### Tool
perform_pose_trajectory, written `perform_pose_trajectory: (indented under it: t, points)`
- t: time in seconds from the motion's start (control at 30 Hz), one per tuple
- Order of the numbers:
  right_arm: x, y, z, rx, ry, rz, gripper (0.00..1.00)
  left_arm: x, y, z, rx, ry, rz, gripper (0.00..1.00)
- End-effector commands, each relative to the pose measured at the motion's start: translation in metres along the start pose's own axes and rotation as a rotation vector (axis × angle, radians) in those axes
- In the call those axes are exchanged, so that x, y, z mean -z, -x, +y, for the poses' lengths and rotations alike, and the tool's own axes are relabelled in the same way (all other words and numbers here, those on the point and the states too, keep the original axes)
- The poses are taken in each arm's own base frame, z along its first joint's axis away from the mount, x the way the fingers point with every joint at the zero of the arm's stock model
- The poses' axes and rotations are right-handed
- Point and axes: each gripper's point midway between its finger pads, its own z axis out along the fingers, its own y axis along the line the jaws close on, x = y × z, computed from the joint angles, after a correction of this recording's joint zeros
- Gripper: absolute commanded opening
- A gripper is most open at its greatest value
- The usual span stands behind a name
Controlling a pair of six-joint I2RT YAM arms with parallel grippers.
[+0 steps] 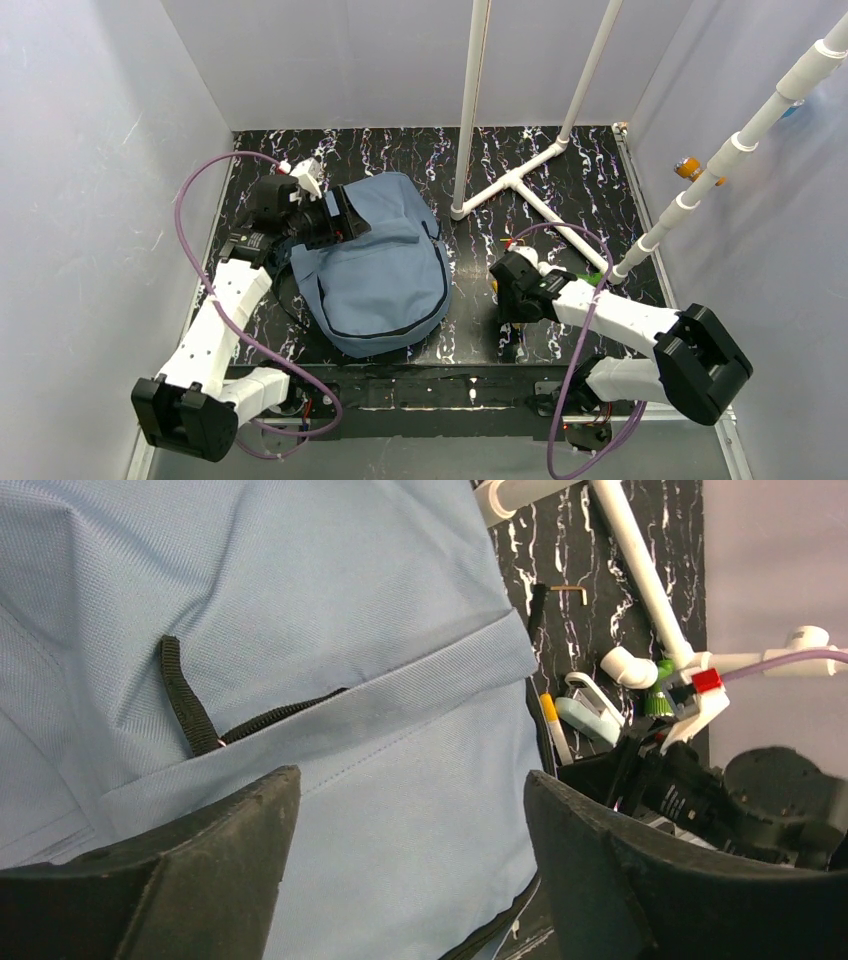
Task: Pack the student bag
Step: Pick up the stationery from the center of the board.
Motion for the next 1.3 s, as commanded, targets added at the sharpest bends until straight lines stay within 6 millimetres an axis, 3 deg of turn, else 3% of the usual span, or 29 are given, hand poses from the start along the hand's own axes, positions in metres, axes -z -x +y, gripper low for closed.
perform_pose_trajectory:
  t: [0.0, 0.1, 0.2, 0.23, 0.33, 0.5, 0.63, 0.77, 0.87, 1.0, 1.13, 1.27]
  points:
    - [0.002, 0.012, -0.005, 0.08, -0.106, -0.086, 0.42, -0.008, 0.009, 0.001, 0.031, 0.023, 0.014, 0.76]
    - [-0.003, 0.01, -0.003, 0.11, -0.109, -0.092, 0.31, -0.017, 0.012, -0.001, 0.039, 0.015, 0.042, 0.69]
    - [-0.007, 0.008, 0.001, 0.128, -0.093, -0.081, 0.04, -0.027, 0.016, -0.007, 0.048, -0.01, 0.077, 0.66]
    - [-0.008, 0.008, 0.002, 0.13, -0.088, -0.083, 0.02, -0.03, 0.018, -0.008, 0.048, -0.016, 0.084, 0.64]
    - [-0.009, 0.008, 0.004, 0.138, -0.08, -0.084, 0.01, -0.036, 0.023, -0.011, 0.047, -0.027, 0.101, 0.57]
    - [-0.005, 0.01, 0.015, 0.151, -0.013, -0.09, 0.01, -0.04, 0.033, -0.019, 0.047, -0.051, 0.099, 0.57]
    - [0.01, 0.021, 0.036, 0.171, 0.098, -0.128, 0.01, -0.044, 0.041, -0.022, 0.048, -0.057, 0.091, 0.61]
    - [0.033, 0.044, 0.047, 0.181, 0.141, -0.199, 0.01, -0.056, 0.041, -0.013, 0.004, -0.037, 0.112, 0.66]
    - [0.05, 0.063, 0.054, 0.181, 0.161, -0.261, 0.01, -0.069, 0.03, -0.006, 0.003, -0.031, 0.182, 0.6]
    - [0.073, 0.086, 0.071, 0.194, 0.213, -0.311, 0.01, -0.078, 0.006, -0.016, 0.103, -0.115, 0.307, 0.41]
    - [0.092, 0.109, 0.093, 0.208, 0.27, -0.35, 0.01, -0.07, -0.022, -0.011, 0.188, -0.116, 0.35, 0.28]
    - [0.109, 0.129, 0.13, 0.243, 0.39, -0.366, 0.01, -0.055, -0.032, -0.014, 0.211, -0.134, 0.319, 0.26]
